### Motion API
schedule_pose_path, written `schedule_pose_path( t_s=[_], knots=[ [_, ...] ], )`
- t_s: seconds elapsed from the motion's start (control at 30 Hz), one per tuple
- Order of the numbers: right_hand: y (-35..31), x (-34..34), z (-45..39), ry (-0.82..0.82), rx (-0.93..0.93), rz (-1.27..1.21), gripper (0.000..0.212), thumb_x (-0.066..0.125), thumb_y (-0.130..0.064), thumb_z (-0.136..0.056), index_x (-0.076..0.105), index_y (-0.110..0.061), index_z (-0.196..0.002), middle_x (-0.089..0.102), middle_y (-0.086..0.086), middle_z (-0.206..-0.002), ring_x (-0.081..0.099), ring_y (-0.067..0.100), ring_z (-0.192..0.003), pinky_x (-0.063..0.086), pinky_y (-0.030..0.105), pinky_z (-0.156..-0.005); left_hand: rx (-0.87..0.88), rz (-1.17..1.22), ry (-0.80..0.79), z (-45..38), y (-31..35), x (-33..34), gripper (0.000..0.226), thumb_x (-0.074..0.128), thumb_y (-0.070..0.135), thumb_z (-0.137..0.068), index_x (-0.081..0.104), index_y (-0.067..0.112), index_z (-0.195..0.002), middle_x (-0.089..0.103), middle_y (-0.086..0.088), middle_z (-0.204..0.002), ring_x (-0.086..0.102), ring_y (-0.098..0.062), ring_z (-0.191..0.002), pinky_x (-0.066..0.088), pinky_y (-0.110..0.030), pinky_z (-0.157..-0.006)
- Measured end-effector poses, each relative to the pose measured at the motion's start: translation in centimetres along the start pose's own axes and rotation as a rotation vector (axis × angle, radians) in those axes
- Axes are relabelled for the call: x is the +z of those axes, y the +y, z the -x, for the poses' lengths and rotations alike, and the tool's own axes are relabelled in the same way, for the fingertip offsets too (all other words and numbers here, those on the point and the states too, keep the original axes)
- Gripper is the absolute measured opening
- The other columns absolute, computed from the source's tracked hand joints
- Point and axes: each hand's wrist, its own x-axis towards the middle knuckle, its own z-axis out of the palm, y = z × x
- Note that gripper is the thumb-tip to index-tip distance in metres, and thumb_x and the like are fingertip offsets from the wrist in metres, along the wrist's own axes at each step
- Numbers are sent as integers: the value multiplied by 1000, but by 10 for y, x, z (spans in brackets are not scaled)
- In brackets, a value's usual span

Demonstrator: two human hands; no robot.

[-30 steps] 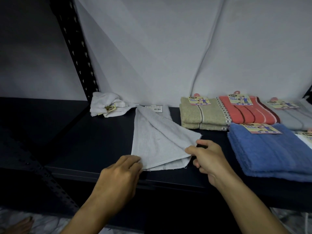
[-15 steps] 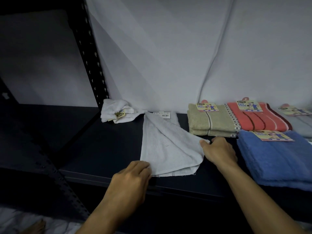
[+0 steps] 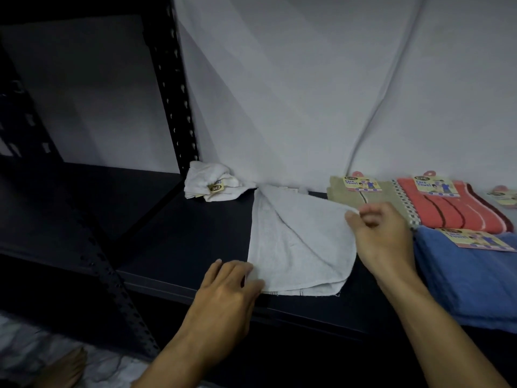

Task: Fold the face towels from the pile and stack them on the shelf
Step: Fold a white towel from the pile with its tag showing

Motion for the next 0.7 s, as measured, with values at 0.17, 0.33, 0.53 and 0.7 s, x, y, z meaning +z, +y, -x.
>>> schedule_pose_path(
  t_s=[0.17, 0.33, 0.53, 0.7],
  knots=[
    [-32, 18, 30, -94, -309, -126, 17, 70, -19, -86, 60, -32, -83, 65, -15, -80, 61, 2, -74, 53, 30, -74, 4, 20, -43, 5, -7, 2, 57, 89, 10, -58, 73, 30, -109, 69, 4, -112, 66, -15, -101, 51, -45, -98],
    [-16, 45, 58, -194, -621, 82, 8, 67, -22, -90, 68, -27, -96, 67, -17, -91, 60, 3, -79, 52, 29, -66, -29, 177, 6, 8, -8, 0, 31, 69, 22, -88, 67, 25, -119, 68, 11, -117, 63, -7, -104, 48, -23, -93],
    [9, 65, 84, -199, -805, 180, 11, 68, -21, -82, 73, -23, -92, 69, -17, -85, 61, 1, -80, 53, 27, -57, -178, 336, 133, 13, -6, 4, 22, 57, 36, -94, 69, 25, -108, 68, 14, -110, 59, 2, -101, 51, -19, -85],
    [21, 72, 97, -181, -885, 150, 14, 63, -23, -85, 76, -23, -88, 70, -18, -82, 60, 2, -75, 51, 21, -55, -214, 378, 206, 18, -9, 18, 23, 58, 40, -92, 73, 26, -103, 69, 19, -103, 58, 5, -99, 47, -31, -99]
  ],
)
